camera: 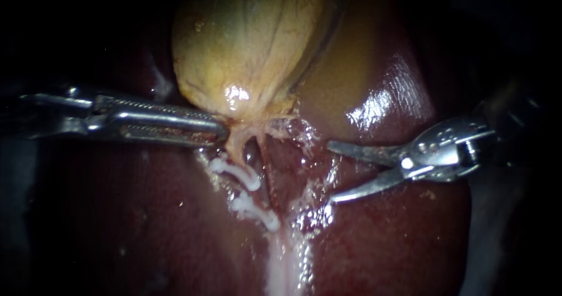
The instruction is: Go to the cutting position left tube
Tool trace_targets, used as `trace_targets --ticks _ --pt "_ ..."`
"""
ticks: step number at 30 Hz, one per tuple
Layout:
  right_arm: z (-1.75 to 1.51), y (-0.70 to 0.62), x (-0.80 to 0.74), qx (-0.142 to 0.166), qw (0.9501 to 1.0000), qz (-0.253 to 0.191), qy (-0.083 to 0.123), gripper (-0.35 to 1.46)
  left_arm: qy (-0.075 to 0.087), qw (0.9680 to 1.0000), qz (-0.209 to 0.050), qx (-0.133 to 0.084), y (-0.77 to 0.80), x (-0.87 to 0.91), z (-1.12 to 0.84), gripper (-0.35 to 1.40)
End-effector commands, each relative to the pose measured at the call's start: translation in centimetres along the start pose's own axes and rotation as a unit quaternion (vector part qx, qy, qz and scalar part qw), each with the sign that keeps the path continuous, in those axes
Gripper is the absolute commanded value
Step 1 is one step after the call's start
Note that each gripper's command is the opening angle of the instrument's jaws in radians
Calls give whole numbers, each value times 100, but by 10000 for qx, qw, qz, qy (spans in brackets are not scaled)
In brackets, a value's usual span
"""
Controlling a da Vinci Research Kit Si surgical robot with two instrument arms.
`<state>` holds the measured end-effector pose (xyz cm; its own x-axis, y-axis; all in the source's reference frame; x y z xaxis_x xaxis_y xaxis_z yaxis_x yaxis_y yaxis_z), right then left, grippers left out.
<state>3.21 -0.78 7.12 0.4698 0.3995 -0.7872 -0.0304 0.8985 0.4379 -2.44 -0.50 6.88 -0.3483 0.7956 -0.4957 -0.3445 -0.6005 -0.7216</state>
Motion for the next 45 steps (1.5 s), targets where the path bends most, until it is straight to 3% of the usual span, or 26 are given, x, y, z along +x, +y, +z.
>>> trace_targets --ticks 1,14,35,45 --pt "5 -1 -2 23 10000 -42 17 143 -1 10000 1 0 0 0 0 -35" --pt "57 -14 -22 179 9998 12 -59 143 1 10000 2 8 0 -1 2 -35" --pt "104 -18 -27 266 9995 129 -98 143 6 10000 -1 21 3 -1 4 -35" --pt "128 -15 -17 261 9992 288 -50 143 9 10000 -4 29 5 0 6 -35"
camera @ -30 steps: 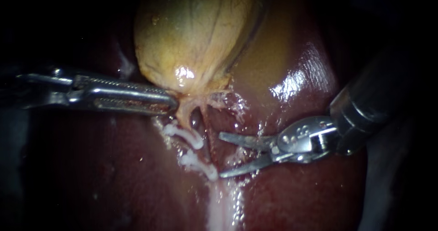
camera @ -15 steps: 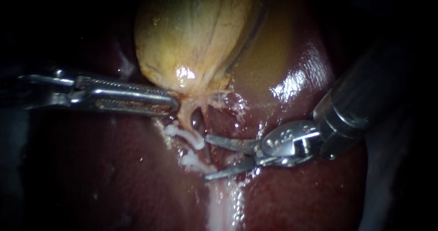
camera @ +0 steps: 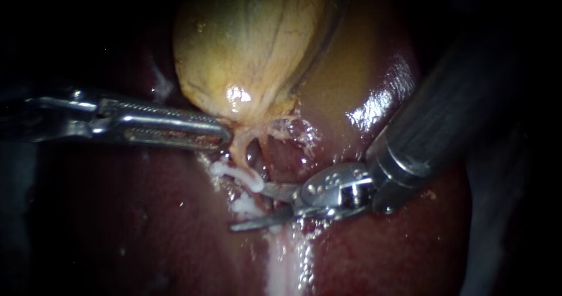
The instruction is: Go to the cutting position left tube
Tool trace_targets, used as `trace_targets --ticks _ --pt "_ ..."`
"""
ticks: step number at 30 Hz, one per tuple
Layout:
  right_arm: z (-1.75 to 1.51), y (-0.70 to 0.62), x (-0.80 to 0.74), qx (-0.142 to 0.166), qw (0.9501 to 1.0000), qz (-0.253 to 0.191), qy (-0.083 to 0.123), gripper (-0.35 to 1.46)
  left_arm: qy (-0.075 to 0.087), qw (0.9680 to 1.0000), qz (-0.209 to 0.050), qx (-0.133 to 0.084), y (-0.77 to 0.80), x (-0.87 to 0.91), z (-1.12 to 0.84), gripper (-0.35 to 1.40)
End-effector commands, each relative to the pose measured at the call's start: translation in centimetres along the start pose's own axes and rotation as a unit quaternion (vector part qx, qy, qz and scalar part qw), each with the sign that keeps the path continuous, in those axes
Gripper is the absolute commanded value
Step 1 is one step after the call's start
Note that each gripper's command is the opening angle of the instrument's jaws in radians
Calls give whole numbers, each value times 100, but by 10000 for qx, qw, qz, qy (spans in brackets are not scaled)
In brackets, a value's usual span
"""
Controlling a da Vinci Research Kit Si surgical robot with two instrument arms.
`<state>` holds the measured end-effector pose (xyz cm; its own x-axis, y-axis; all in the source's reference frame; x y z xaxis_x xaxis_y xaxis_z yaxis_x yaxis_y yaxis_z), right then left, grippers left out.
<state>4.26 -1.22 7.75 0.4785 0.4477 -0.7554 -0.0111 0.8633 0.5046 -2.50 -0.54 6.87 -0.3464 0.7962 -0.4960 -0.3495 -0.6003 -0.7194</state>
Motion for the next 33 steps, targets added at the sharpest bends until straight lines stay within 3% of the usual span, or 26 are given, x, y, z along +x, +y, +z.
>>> trace_targets --ticks 1,18,33 --pt "2 1 2 19 10000 33 39 143 0 10000 0 3 0 0 0 -35" --pt "30 13 13 43 9991 204 364 141 2 10000 1 11 1 -1 1 -35" --pt "38 16 16 23 9988 269 408 141 9 10000 -1 30 2 -1 3 -35"
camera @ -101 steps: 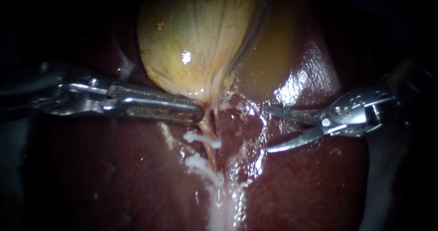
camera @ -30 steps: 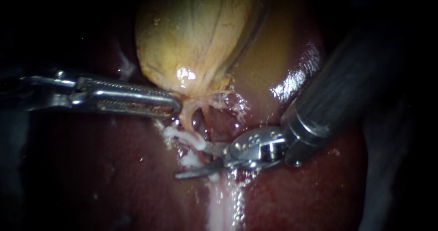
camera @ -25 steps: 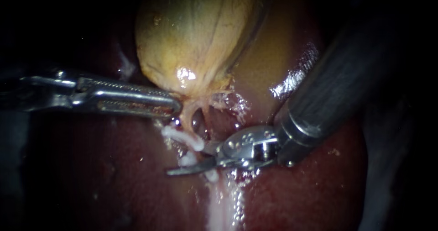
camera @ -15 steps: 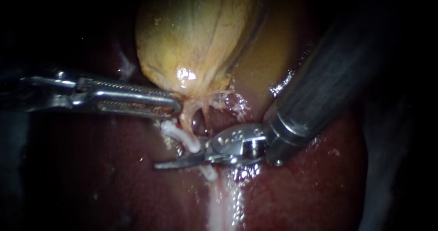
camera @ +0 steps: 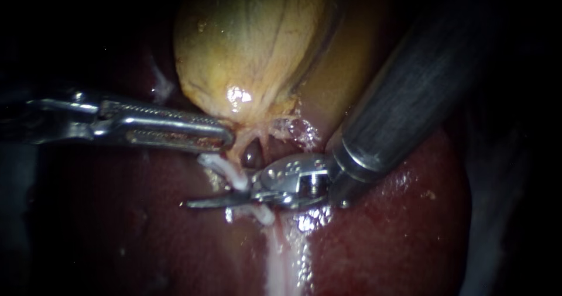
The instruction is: Go to the cutting position left tube
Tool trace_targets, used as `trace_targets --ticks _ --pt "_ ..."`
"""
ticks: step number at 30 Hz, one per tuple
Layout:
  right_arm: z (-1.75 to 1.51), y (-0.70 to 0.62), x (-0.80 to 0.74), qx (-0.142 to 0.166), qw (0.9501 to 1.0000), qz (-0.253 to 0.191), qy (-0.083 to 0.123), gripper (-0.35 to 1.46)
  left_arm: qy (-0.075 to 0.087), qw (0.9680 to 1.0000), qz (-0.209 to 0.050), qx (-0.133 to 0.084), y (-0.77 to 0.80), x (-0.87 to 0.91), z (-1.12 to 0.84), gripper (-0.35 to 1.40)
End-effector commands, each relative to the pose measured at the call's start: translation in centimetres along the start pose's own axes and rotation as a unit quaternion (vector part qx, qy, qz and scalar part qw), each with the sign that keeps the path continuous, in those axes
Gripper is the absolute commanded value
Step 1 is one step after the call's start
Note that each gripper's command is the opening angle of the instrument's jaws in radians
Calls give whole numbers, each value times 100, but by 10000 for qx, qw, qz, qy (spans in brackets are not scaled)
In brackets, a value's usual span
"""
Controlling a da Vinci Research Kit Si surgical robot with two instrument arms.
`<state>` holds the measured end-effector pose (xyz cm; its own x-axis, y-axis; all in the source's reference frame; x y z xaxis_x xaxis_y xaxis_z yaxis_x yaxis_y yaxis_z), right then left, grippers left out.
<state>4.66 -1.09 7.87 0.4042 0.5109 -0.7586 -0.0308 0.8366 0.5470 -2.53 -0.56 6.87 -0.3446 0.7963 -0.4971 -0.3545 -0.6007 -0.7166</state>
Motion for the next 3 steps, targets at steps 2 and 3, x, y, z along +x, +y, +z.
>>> trace_targets --ticks 2,3 --pt "0 0 0 1 10000 0 1 143 -1 10000 0 2 0 0 1 -35" --pt "0 0 0 2 10000 -1 0 143 -1 10000 -1 2 0 0 1 -35"
